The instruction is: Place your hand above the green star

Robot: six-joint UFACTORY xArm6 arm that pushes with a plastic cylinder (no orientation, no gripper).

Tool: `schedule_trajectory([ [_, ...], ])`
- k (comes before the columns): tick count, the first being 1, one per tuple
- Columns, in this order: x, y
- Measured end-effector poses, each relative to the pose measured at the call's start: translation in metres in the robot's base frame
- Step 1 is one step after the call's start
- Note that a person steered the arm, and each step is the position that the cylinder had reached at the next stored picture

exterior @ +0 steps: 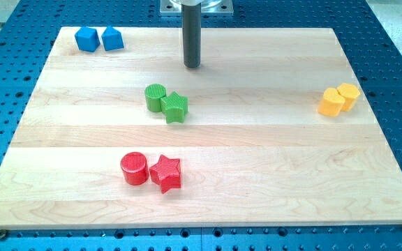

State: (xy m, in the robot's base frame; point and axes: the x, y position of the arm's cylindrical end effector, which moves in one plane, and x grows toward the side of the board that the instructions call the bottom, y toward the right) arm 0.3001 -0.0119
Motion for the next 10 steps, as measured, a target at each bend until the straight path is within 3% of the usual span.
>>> schedule_trajectory([
  [10,-0.006,-0.038],
])
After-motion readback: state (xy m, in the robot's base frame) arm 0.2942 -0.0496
